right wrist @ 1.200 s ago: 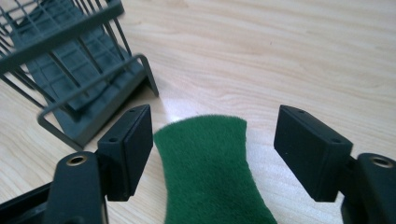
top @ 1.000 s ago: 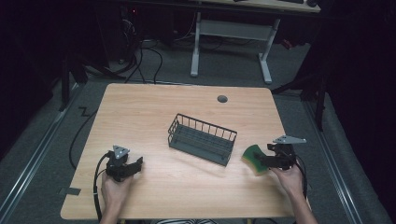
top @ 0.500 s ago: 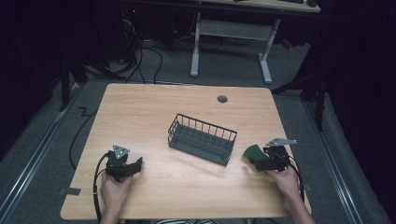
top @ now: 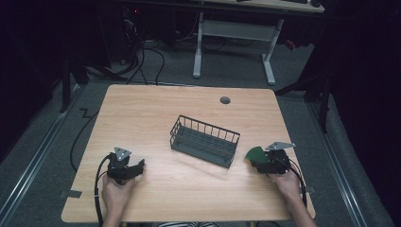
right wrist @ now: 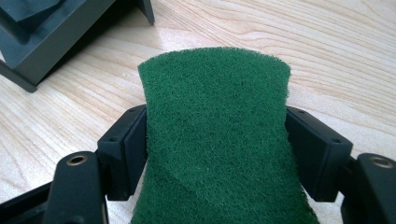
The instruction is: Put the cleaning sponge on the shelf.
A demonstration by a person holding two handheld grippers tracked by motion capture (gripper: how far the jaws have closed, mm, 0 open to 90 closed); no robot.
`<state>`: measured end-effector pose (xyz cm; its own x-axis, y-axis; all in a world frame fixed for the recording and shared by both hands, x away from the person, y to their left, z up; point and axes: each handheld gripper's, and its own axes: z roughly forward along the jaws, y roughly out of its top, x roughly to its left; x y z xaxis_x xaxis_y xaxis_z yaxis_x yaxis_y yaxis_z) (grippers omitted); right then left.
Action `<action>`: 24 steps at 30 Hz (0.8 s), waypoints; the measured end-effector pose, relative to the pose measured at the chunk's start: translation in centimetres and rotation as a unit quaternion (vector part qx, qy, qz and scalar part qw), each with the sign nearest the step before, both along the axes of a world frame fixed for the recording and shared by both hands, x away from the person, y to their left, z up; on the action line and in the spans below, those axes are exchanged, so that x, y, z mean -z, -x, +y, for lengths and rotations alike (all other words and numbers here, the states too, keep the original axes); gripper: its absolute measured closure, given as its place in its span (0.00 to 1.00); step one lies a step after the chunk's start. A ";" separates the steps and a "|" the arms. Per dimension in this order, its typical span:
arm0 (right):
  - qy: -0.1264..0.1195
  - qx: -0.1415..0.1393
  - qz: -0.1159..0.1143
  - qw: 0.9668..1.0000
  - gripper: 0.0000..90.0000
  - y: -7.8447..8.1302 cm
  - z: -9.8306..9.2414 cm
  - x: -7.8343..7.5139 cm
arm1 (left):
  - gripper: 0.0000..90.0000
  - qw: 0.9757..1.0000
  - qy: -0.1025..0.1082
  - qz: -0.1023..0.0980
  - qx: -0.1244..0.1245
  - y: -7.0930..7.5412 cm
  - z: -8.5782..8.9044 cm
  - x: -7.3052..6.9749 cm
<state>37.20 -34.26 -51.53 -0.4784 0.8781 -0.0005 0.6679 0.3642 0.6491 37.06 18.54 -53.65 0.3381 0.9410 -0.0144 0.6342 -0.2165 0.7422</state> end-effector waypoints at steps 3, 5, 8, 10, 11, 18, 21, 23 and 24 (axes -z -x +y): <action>-0.003 0.004 -0.003 1.000 0.32 0.1 -0.1 -0.1 | 0.32 1.000 0.000 0.000 0.000 0.0 0.0 0.0; -0.007 0.005 -0.007 1.000 0.32 0.1 -0.2 -0.3 | 0.32 1.000 0.000 0.001 0.000 0.0 0.0 0.0; -0.009 0.007 -0.010 1.000 0.32 0.3 -0.3 -0.7 | 0.32 1.000 0.000 0.000 0.000 0.0 0.0 0.0; -0.010 0.006 -0.013 1.000 0.32 0.4 -0.3 -1.0 | 0.32 1.000 0.000 0.000 0.000 0.0 0.0 0.0; -0.010 0.006 -0.014 1.000 0.32 0.5 -0.3 -1.1 | 0.32 1.000 0.000 0.000 0.000 0.0 0.0 0.0; -0.019 0.011 -0.027 0.999 0.32 0.9 -0.6 -2.2 | 0.32 1.000 0.000 0.000 0.001 0.0 0.0 0.0; -0.023 0.009 -0.034 0.999 0.32 0.9 -0.6 -2.9 | 0.32 1.000 0.000 0.000 0.001 0.0 0.0 0.0; -0.025 0.005 -0.040 0.999 0.33 0.9 -0.5 -3.3 | 0.32 1.000 0.000 0.000 0.001 0.0 0.0 0.0; -0.029 0.005 -0.040 0.999 0.33 0.9 -0.5 -3.6 | 0.32 1.000 0.000 0.000 0.001 0.0 0.0 0.0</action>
